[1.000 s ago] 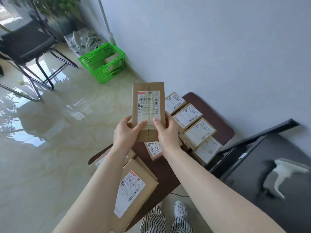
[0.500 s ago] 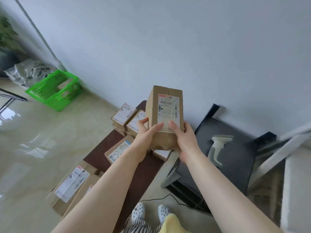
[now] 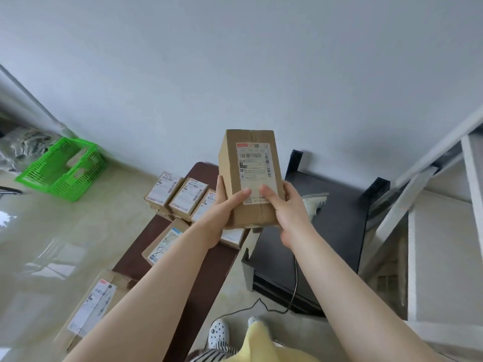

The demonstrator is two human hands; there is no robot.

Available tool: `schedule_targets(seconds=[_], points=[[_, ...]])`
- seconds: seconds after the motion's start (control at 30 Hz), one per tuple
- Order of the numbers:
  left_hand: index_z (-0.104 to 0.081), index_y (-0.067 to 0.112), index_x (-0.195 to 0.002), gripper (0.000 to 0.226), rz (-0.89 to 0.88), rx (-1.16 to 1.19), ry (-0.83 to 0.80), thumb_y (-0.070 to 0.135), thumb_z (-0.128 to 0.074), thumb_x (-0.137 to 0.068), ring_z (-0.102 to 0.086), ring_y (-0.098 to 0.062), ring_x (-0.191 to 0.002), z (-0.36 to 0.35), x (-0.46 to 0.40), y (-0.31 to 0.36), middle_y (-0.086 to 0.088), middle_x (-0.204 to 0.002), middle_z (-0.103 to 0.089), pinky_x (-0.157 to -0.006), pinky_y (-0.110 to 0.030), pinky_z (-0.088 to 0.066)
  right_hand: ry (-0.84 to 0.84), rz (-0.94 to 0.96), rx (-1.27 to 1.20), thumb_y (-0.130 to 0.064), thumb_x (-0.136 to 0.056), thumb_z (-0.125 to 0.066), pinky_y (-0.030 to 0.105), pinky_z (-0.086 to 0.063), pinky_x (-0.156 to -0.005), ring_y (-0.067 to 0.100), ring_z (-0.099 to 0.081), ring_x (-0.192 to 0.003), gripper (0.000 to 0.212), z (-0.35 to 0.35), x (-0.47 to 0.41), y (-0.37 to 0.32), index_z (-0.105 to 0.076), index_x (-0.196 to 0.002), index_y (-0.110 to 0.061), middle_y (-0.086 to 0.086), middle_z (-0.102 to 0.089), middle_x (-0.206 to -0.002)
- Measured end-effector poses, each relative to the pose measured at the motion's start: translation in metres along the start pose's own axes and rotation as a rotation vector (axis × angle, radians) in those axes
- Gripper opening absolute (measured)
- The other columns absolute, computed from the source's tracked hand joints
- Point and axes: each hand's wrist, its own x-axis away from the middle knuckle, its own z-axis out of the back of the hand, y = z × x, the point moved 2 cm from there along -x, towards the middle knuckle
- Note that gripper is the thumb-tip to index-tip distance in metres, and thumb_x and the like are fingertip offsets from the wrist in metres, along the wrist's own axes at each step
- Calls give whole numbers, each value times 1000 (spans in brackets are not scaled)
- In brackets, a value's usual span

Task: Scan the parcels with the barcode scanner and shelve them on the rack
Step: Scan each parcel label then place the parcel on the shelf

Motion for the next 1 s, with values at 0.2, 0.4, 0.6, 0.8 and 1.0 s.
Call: schedule_targets(seconds=[0.2,0.4,0.6,0.8,1.0], points=[[-24,54,-149,71,-31,-1,26,31,-64,-95,-69,-2,-99,-8,-7,-6,17,-129,-64,-61,-19,-57,11,24,-28,-35,-84,-78,30,-58,-75,5,-70,-89,45,13,-1,6,-58,-123,-27,-9,-71,-106],[-20,48,-153,82,-54,21,81,26,-71,-92,-68,-2,-97,-13,-13,-11,14,-123,-66,-59,-11,-54,-18,27,-22,-39,-87,-73,14,-52,-64,1,-66,-94,48,17,-5,13,-52,-128,-25,-9,-68,-111],[-15,49,-156,105,-17,33,54,39,-76,-71,-71,-6,-103,-10,-18,-17,11,-130,-66,-69,-18,-57,-49,-33,-8,-44,-87,-70,17,-50,-69,1,-63,-96,50,16,-11,23,-47,-127,-24,-11,-64,-110],[-23,48,-154,110,-17,28,70,43,-84,-62,-72,-11,-106,0,-16,-13,8,-130,-68,-74,-25,-59,-62,-62,-3,-44,-86,-73,23,-52,-77,5,-65,-100,51,9,-18,30,-49,-126,-23,-8,-66,-113],[-21,54,-152,121,16,-6,178,54,-84,-49,-68,-19,-113,9,-15,-17,8,-134,-63,-76,-33,-59,107,-58,47,-47,-99,-52,38,-50,-97,15,-60,-110,38,32,-45,54,-54,-124,-18,-5,-61,-111]])
